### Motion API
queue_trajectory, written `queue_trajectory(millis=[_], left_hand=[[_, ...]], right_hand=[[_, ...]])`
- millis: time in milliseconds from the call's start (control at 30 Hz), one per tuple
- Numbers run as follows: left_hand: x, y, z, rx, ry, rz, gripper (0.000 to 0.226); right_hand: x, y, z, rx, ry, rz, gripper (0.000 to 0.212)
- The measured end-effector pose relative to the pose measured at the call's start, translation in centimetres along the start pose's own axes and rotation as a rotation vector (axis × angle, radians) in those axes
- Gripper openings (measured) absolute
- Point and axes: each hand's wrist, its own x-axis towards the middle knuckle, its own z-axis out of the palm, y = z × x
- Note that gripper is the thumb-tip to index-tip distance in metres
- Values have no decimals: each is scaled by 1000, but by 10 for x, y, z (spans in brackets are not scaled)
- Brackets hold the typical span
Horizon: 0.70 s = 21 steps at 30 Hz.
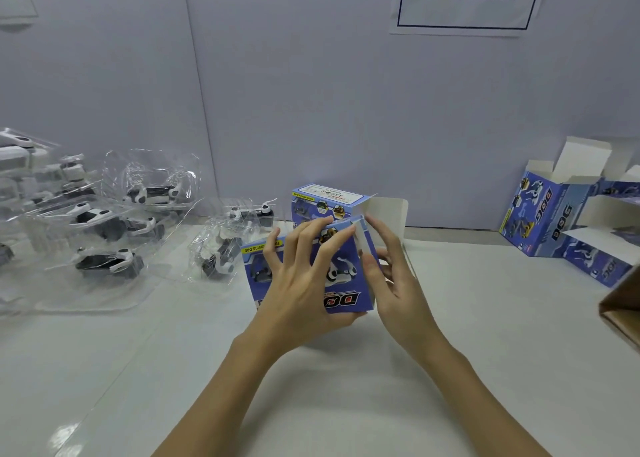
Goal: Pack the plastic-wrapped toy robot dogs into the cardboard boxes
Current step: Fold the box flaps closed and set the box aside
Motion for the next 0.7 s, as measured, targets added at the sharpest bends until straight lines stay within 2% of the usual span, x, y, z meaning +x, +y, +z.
queue_trajectory(millis=[133,400,533,633,700], left_hand=[[0,-2,-2,4,18,19,98],[0,1,-2,32,62,56,80],[0,3,-3,26,73,55,76],[2,3,-7,5,94,35,75],[5,0,-11,-89,153,-63,72]], right_hand=[[-1,2,1,-22,-27,8,58],[-3,6,3,-50,-60,-4,56],[-2,8,6,-20,-131,13,53],[-3,6,4,7,-149,-46,54],[-4,1,2,-28,-88,-151,54]])
